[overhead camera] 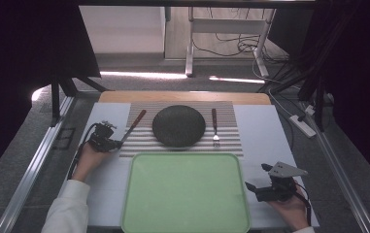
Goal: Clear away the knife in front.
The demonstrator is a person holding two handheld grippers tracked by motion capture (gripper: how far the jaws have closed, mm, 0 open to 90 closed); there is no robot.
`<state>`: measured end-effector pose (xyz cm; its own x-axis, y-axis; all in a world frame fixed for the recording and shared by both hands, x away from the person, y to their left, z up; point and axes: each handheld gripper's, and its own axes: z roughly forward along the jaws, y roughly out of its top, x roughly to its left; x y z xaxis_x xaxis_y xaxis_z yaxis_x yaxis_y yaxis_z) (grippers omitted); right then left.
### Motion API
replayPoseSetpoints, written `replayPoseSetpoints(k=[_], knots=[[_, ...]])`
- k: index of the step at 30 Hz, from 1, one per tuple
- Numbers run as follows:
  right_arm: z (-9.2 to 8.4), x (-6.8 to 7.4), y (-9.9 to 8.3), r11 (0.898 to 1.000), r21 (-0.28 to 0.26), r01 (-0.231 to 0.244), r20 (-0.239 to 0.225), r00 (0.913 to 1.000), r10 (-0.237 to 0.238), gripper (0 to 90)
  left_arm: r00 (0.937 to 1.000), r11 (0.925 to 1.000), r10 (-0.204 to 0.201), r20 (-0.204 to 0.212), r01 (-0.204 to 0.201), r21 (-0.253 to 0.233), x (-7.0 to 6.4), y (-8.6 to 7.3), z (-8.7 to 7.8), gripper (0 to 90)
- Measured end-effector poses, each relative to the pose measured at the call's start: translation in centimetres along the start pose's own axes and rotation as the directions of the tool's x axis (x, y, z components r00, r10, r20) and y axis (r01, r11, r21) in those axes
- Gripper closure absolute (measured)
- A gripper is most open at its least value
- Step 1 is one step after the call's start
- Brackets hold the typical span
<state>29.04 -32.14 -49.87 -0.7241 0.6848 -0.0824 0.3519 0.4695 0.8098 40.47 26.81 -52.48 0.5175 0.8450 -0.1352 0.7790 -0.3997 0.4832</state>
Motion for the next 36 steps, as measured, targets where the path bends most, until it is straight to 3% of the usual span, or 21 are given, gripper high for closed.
replayPoseSetpoints(k=[20, 23, 27, 28, 29, 36], knots=[[0.1, 0.0, 0.0, 1.0, 0.003, 0.0, 0.0, 1.0, 0.0, 7.5, 0.9997, 0.9997, -0.023, -0.008, 0.023, -0.01, 0.7, -0.4, -0.2, 88.3], [0.1, 0.0, 0.0, 1.0, 0.004, 0.001, 0.0, 1.0, -0.001, 7.5, 0.9999, 0.9995, -0.012, 0.009, 0.013, -0.03, 0.6, -0.3, -0.6, 81.3], [0.1, 0.0, 0.0, 1.0, 0.008, 0.003, 0.002, 1.0, -0.003, 7.5, 1.0, 0.9978, 0.007, 0.004, -0.007, -0.066, 0.2, -0.1, -1.1, 56.0], [0.1, 0.0, 0.0, 1.0, 0.008, 0.003, 0.002, 1.0, -0.003, 7.5, 0.9999, 0.9971, 0.012, -0.006, -0.012, -0.075, 0.0, 0.0, -1.2, 56.0], [0.1, 0.0, 0.0, 1.0, 0.01, 0.002, 0.002, 1.0, -0.003, 7.5, 0.9998, 0.9959, 0.021, -0.002, -0.021, -0.088, -0.3, 0.2, -1.5, 50.0], [0.2, 0.0, 0.0, 1.0, 0.014, -0.001, -0.003, 1.0, 0.001, 7.5, 0.9993, 0.9961, 0.037, 0.002, -0.036, -0.08, -0.8, 1.1, -1.7, 41.1]])
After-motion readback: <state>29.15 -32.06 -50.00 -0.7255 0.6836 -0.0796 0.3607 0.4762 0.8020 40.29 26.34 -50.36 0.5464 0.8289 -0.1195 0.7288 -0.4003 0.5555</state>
